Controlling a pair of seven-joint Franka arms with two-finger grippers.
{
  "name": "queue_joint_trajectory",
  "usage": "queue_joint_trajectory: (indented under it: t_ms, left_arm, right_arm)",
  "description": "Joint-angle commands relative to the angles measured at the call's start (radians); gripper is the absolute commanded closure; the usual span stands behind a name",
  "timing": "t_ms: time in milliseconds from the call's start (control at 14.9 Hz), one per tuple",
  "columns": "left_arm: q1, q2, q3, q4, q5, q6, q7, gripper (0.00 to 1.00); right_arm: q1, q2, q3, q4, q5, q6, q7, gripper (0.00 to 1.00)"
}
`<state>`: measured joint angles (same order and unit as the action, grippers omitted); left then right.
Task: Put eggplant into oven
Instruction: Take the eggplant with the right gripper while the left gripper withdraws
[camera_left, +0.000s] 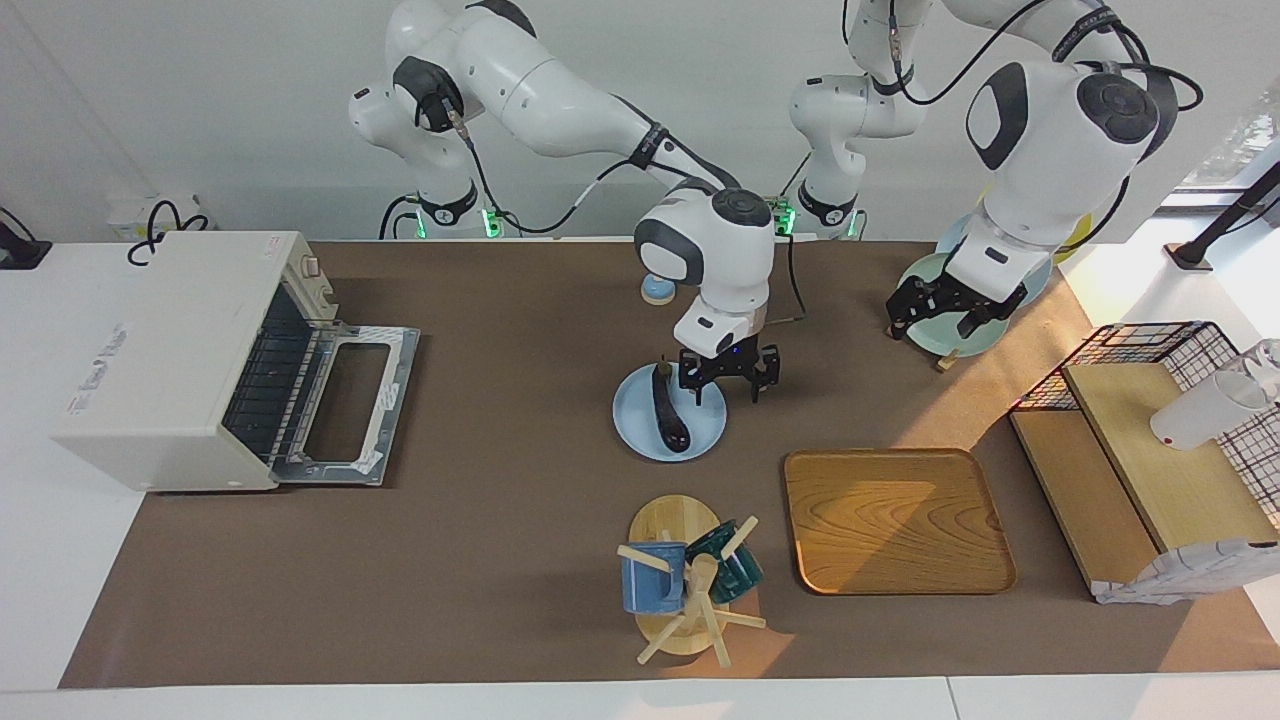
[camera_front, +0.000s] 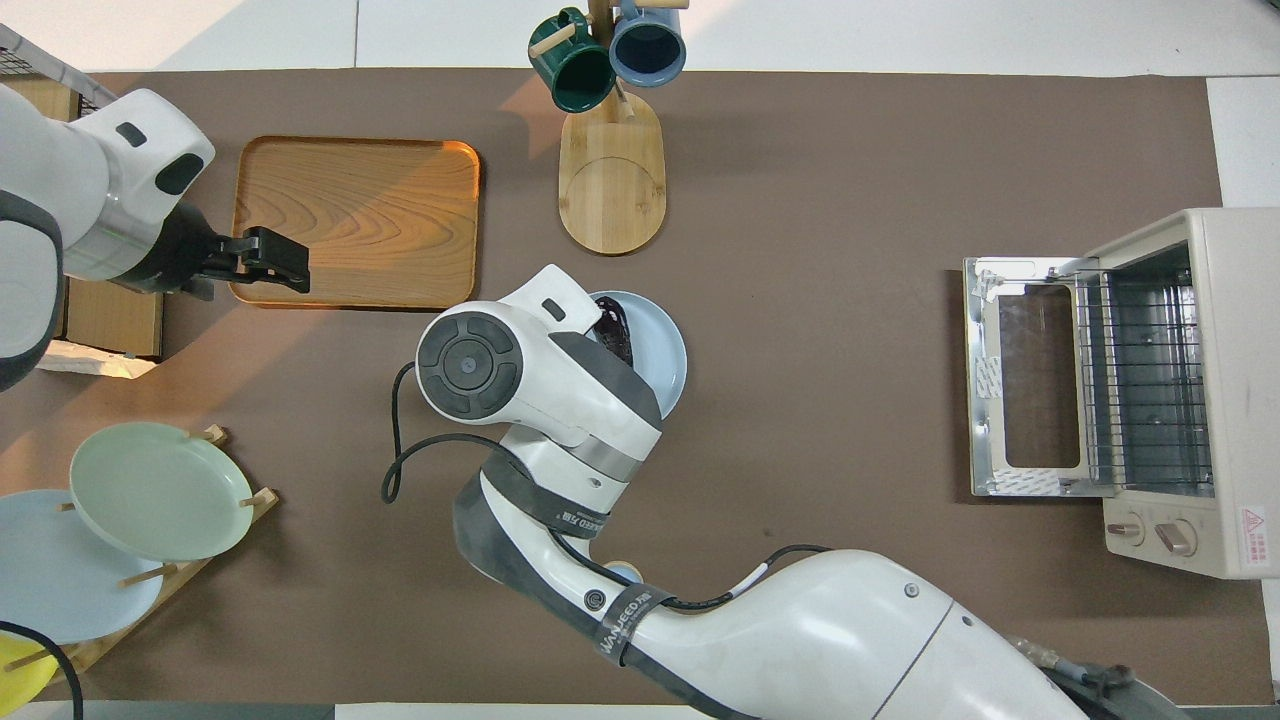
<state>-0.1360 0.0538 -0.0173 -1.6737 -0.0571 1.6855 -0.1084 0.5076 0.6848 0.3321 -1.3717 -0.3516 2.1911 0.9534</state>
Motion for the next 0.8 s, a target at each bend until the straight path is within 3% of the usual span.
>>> queue_joint_trajectory:
  t_ms: [0, 469, 670, 737]
  left_arm:
    - [0.022, -0.058, -0.009, -0.051, 0.022, -0.033, 0.027, 0.0]
    - [0.027, -0.089, -0.015, 0.0, 0.023, -0.196, 0.03, 0.0]
    - [0.09, -0.081, -0.058, 0.002, 0.023, -0.178, 0.071, 0.0]
    - [0.093, -0.077, -0.058, 0.002, 0.022, -0.153, 0.072, 0.0]
  right_arm:
    - [-0.001, -0.007, 0.01, -0.058, -0.042, 0.048, -0.01, 0.41]
    - [0.006, -0.007, 0.012, -0.135, -0.078, 0.087, -0.008, 0.53]
    - [0.006, -0.007, 0.012, -0.151, -0.078, 0.094, -0.008, 0.7]
    - [0.006, -0.008, 0.012, -0.152, -0.078, 0.09, -0.013, 0.87]
